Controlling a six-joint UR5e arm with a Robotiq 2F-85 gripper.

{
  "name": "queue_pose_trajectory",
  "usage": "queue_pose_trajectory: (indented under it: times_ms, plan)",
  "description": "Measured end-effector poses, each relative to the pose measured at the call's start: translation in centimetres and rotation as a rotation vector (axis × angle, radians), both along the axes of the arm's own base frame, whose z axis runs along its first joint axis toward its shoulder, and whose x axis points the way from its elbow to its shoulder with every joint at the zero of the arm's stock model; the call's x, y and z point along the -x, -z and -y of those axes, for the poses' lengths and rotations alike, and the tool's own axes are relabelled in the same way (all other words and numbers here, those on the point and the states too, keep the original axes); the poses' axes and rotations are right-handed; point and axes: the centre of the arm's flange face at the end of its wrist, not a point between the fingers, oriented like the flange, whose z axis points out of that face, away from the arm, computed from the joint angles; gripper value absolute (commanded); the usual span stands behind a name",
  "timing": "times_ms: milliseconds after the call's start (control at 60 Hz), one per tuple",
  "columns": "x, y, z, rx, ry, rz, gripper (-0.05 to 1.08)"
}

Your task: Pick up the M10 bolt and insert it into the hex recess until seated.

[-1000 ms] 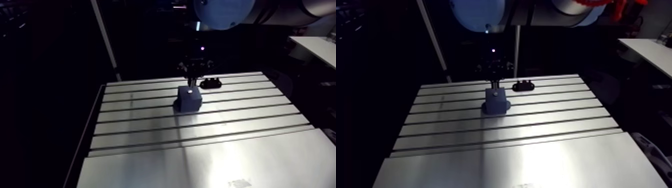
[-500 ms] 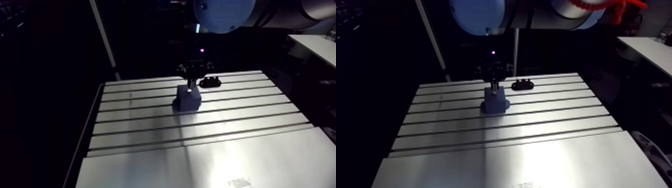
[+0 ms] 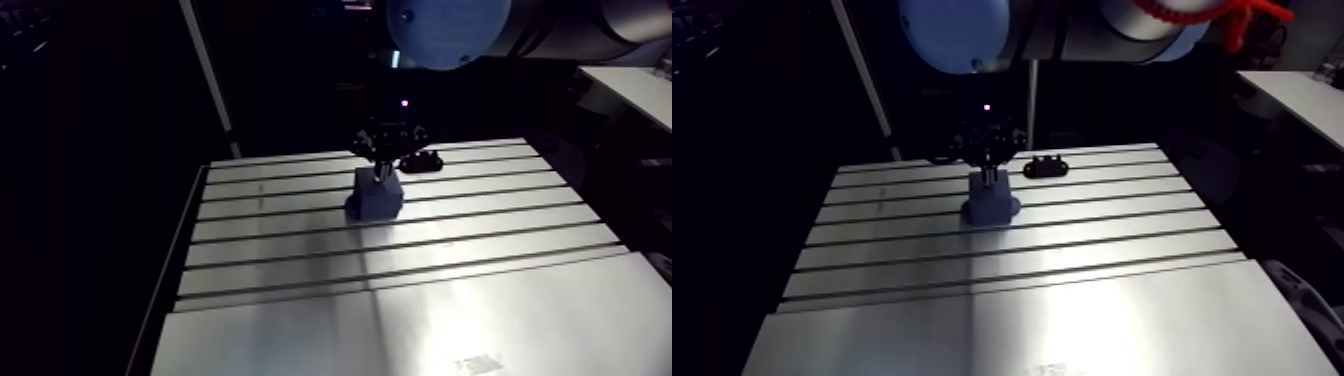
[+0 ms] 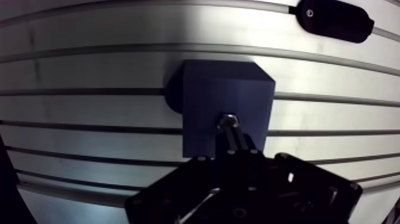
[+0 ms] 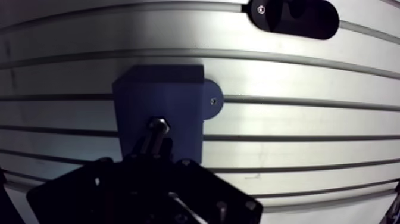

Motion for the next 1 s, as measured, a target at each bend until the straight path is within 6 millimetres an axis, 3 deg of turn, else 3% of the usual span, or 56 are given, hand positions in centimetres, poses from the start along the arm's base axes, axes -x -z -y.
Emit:
queue_pose_trajectory:
  times_ms: [1000]
  plan:
    - [0.33,0.65,0.06,0.003,-0.009,-0.015,1.08]
